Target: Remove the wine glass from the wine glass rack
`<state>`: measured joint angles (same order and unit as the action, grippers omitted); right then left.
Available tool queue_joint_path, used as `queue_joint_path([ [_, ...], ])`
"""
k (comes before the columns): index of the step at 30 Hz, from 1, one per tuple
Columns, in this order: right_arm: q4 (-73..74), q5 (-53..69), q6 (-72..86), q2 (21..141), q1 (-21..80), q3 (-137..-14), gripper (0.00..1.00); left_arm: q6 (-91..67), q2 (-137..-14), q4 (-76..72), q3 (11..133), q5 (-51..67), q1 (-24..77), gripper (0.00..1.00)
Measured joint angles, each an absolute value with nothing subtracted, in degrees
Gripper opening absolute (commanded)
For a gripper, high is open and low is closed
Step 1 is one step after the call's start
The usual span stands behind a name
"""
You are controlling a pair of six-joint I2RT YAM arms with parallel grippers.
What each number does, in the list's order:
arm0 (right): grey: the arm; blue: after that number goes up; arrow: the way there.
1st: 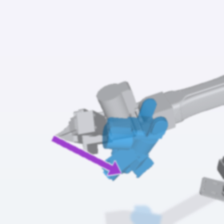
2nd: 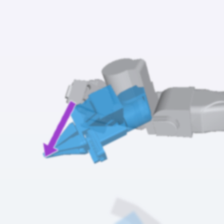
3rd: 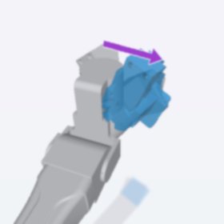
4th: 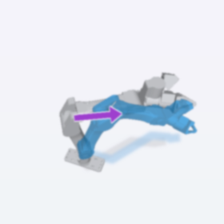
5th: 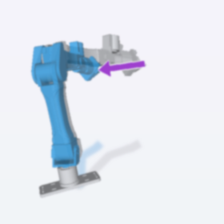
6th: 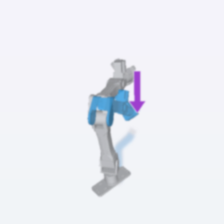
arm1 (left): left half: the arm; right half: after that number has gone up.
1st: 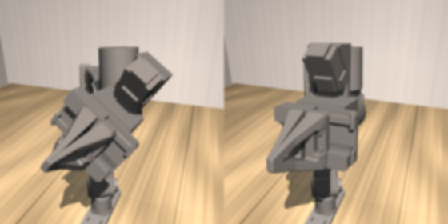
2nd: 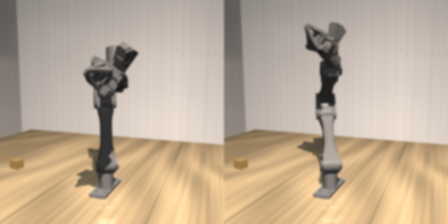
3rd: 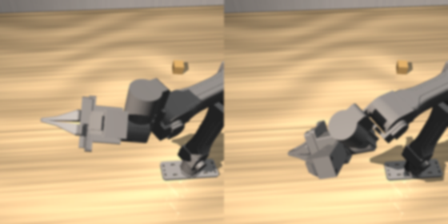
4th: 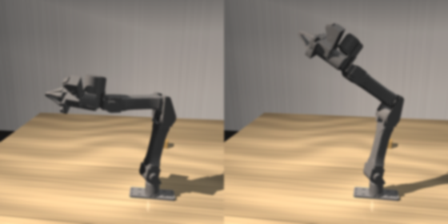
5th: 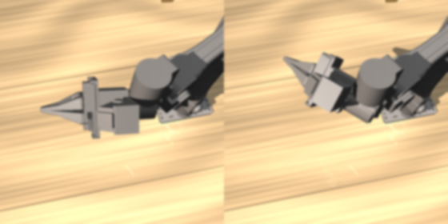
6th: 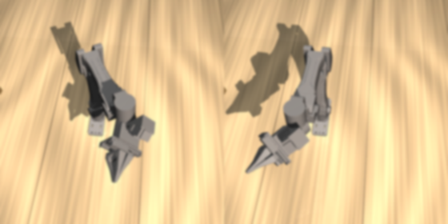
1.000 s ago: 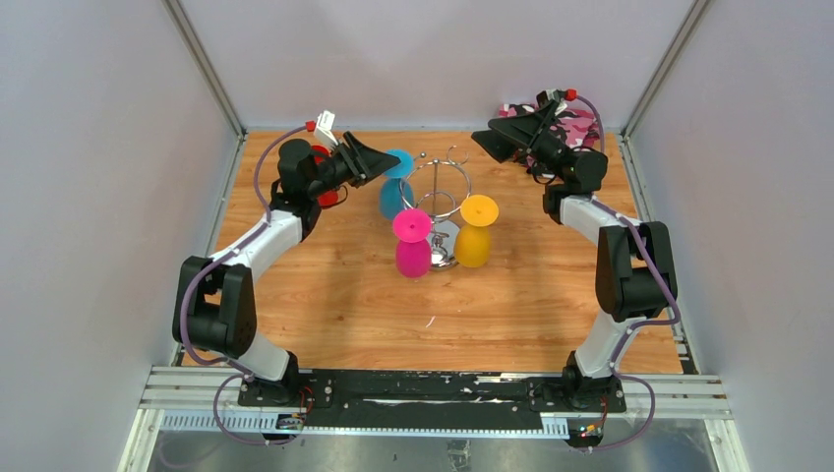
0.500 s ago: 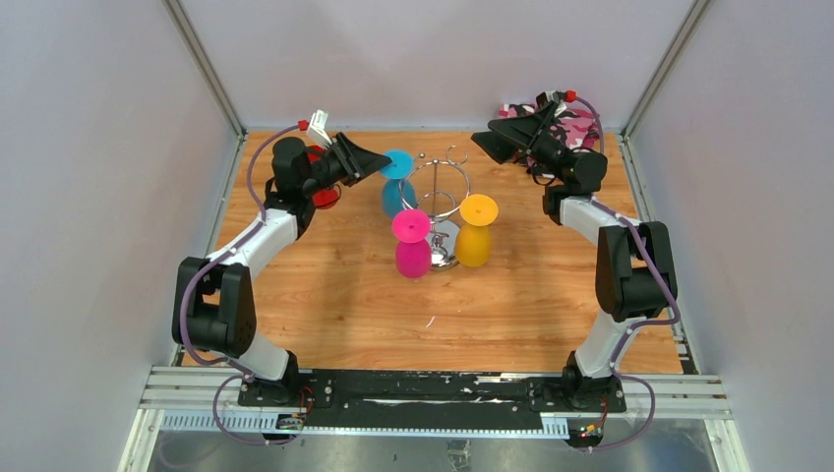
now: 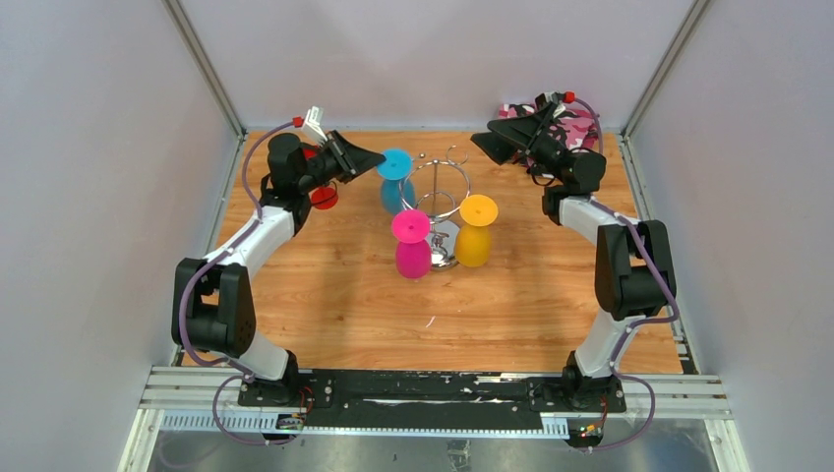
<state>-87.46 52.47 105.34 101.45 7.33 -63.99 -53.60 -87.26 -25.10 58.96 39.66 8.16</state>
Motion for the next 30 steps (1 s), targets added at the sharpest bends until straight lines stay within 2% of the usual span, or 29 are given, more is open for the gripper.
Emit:
queue_joint_path([
  [9, -87.44, 52.45, 105.34, 102.41, 7.33, -63.79, 0.99, -54.81, -87.18, -24.32, 60.8, 40.34, 6.63, 0.0],
  [30, -87.44, 52.45, 105.36, 102.78, 7.33, -63.79, 0.99, -61.41, -87.7, -21.63, 68.93, 42.5, 3.07, 0.0],
])
